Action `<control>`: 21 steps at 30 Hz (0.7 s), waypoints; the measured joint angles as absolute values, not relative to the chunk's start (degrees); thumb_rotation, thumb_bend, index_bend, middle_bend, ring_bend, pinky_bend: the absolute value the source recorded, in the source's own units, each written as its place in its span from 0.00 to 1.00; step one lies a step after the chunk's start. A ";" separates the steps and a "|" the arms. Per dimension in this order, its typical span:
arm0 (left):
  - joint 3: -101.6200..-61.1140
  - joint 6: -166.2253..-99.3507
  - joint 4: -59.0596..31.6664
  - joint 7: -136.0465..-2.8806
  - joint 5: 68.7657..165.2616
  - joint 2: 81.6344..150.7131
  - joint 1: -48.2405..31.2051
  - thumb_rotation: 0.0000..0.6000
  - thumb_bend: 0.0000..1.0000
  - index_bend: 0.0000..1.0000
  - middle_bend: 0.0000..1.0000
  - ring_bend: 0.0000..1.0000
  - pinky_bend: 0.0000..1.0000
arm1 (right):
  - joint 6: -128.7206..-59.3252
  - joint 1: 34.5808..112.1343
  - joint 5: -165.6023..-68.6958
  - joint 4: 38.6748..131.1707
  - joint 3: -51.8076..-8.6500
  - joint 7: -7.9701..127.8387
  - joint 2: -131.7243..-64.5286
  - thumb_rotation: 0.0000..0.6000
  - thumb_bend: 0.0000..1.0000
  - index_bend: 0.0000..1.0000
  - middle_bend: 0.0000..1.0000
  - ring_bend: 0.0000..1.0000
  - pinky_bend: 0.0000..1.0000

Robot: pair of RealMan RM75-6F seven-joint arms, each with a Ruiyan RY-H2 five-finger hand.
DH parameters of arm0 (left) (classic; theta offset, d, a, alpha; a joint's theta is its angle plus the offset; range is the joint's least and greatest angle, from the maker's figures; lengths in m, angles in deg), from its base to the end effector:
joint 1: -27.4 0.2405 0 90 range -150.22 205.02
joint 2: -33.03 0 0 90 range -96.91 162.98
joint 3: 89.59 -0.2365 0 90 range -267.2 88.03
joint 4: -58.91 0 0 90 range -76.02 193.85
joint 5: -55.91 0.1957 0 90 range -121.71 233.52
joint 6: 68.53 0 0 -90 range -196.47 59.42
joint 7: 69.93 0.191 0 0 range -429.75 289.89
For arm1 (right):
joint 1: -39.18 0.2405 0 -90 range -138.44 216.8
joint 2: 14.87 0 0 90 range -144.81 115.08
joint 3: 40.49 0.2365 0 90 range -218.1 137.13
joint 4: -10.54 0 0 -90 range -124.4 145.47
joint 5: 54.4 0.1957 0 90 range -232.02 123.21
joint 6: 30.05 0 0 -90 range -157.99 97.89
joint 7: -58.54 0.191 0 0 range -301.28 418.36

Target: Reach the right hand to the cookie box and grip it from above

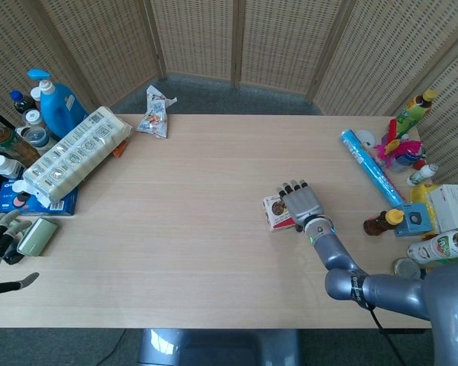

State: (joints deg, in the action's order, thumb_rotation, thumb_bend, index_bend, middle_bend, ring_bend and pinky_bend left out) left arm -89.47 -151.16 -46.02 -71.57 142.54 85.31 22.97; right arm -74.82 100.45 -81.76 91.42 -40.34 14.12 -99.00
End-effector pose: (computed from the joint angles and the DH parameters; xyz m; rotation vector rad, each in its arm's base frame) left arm -0.2669 0.2108 0.1868 -1.4257 -1.0030 -0.8793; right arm -0.1548 -0.4127 -0.0243 1.9827 -0.8014 0.3240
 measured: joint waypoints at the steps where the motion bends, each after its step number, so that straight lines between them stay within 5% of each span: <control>1: -89.45 -151.19 -46.01 -71.59 142.50 85.30 22.99 1.00 0.00 0.19 0.00 0.00 0.00 | -74.63 100.53 -81.51 91.02 -40.45 14.14 -99.28 1.00 0.00 0.00 0.00 0.00 0.00; 14: -89.37 -150.72 -45.77 -71.35 141.98 85.59 22.79 1.00 0.00 0.19 0.00 0.00 0.00 | -72.69 100.01 -83.48 85.88 -40.70 17.79 -102.52 1.00 0.00 0.00 0.00 0.00 0.01; 18: -89.42 -150.40 -45.75 -71.07 141.88 85.75 22.67 1.00 0.00 0.19 0.00 0.00 0.00 | -73.08 98.60 -87.81 83.79 -39.87 21.72 -103.93 1.00 0.00 0.00 0.01 0.00 0.18; 21: -89.49 -150.25 -45.84 -70.80 141.98 85.84 22.58 1.00 0.00 0.19 0.00 0.00 0.00 | -72.80 97.22 -91.66 81.04 -39.34 25.59 -105.41 1.00 0.00 0.00 0.16 0.10 0.28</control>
State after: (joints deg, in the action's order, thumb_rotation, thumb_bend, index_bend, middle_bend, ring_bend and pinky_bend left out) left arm -89.49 -150.25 -45.84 -70.80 141.98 85.84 22.58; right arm -72.80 97.22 -91.66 81.04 -39.34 25.59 -105.41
